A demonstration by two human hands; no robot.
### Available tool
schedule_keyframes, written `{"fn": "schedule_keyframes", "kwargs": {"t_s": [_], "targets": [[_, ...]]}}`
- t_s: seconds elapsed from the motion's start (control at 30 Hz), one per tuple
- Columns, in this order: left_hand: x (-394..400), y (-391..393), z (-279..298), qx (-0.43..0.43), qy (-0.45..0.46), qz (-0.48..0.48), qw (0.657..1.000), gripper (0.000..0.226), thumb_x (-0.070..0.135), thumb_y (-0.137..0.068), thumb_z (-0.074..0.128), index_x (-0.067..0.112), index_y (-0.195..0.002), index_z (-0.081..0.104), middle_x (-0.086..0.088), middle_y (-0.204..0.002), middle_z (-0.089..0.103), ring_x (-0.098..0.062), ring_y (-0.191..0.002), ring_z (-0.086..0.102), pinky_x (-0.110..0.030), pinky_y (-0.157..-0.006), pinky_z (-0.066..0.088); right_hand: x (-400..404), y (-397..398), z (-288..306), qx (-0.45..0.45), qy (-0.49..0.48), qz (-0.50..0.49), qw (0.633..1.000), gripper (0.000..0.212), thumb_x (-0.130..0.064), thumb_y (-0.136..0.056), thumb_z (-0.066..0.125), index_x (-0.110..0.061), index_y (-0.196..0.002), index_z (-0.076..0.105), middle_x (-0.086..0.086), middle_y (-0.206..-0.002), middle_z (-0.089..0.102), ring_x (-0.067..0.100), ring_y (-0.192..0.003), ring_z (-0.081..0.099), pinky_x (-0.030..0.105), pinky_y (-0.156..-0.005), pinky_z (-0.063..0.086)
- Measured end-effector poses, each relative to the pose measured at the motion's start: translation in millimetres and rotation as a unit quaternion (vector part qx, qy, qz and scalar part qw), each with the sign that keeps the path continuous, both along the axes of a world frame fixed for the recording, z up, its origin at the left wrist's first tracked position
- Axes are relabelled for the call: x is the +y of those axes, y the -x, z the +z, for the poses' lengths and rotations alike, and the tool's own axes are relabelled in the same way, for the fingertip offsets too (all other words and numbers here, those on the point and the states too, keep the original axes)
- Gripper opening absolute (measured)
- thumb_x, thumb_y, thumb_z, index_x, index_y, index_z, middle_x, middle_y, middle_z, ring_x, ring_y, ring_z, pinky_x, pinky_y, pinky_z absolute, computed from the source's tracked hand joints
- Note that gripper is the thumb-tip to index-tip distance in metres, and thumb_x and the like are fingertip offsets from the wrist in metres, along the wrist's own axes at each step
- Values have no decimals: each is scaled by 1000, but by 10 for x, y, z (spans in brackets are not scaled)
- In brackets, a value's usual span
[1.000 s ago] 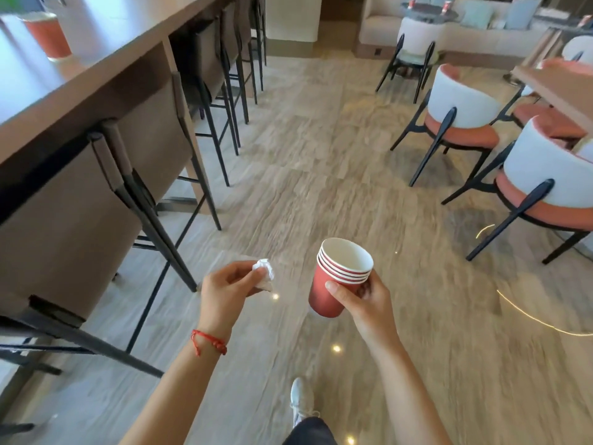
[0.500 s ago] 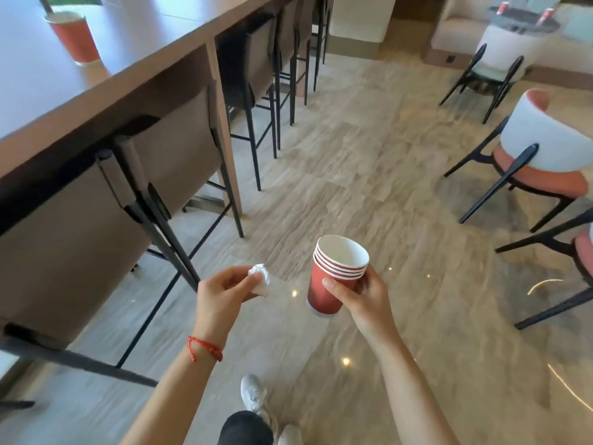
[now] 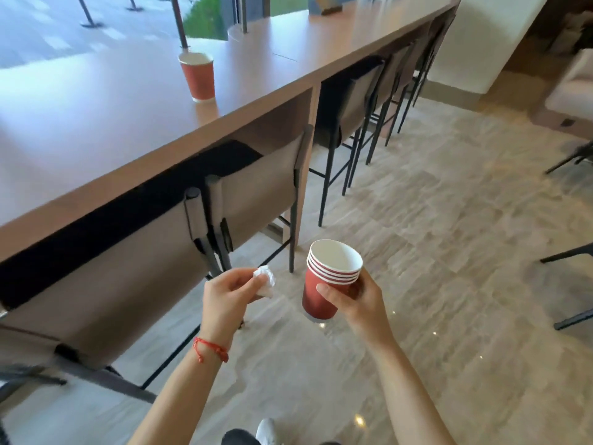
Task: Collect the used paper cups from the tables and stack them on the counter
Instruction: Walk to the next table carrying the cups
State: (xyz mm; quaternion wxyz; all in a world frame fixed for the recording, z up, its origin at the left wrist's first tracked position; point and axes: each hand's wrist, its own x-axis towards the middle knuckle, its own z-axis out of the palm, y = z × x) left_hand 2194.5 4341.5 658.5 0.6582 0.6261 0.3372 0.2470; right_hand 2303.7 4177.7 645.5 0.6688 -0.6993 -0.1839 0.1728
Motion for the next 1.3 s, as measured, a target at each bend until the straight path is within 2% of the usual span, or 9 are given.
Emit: {"fn": "schedule_keyframes", "kwargs": {"t_s": [0.1,0.2,0.4,0.53,0.73,0.83,0.97,1.13,1.3], "targets": [[274,14,20,11,-14,39,999,6,15,-79,70,18,-74,72,-5,-76,72,-13,-70,70,-18,-62,55,346,-131,37,2,-2,45,999,52,-23,-60,86,-23,-106,63,-10,-95,72,3,-92,67,12,-73,49],[503,61,35,21,-28,85,996,6,19,-80,70,21,-76,72,-5,-79,72,-18,-76,69,-28,-71,56,687,-232,47,2,-4,91,996,50,-26,-59,82,-26,-105,63,-7,-98,72,5,-94,67,14,-75,50],[822,72,73,1,-32,171,985,11,18,-80,70,24,-72,73,2,-72,73,-12,-71,70,-16,-60,53,1283,-447,85,-8,-9,195,981,55,-28,-60,85,-27,-110,61,-8,-103,70,4,-97,65,14,-78,49],[978,-152,93,-26,-34,203,978,14,18,-79,71,25,-67,74,9,-75,74,-5,-70,70,-10,-58,50,1574,-775,122,-11,-25,243,970,50,-25,-58,80,-25,-105,62,-8,-98,71,4,-93,66,14,-75,50],[1256,-834,204,-45,-38,241,969,9,20,-79,72,23,-70,74,6,-77,74,-8,-72,70,-13,-61,52,1926,-1495,298,-36,-35,294,954,52,-29,-61,79,-30,-110,59,-10,-103,70,5,-99,64,16,-79,51],[1389,-1156,263,-62,-42,253,965,6,18,-78,72,21,-73,74,6,-77,75,-8,-72,71,-13,-61,52,2094,-1845,350,-33,-44,310,949,56,-30,-61,79,-29,-112,57,-7,-106,68,11,-103,63,24,-83,53],[1579,-1452,347,-95,-41,272,957,4,15,-78,72,12,-80,74,1,-78,75,-11,-72,71,-16,-63,53,2349,-2190,437,-49,-46,330,942,50,-29,-62,77,-30,-107,57,-17,-99,70,2,-98,63,14,-75,51],[1908,-1696,582,-117,-61,287,949,5,16,-78,72,12,-82,73,3,-75,75,-9,-68,70,-15,-60,53,2778,-2453,676,-68,-55,335,938,49,-30,-61,74,-34,-106,53,-17,-100,63,-8,-94,61,8,-73,49],[2437,-1872,796,-146,-91,294,940,2,13,-77,72,12,-79,72,5,-68,73,-8,-63,68,-17,-60,53,3285,-2645,967,-69,-110,335,933,46,-24,-60,74,-28,-102,57,-18,-88,71,-3,-88,66,10,-72,49]]}}
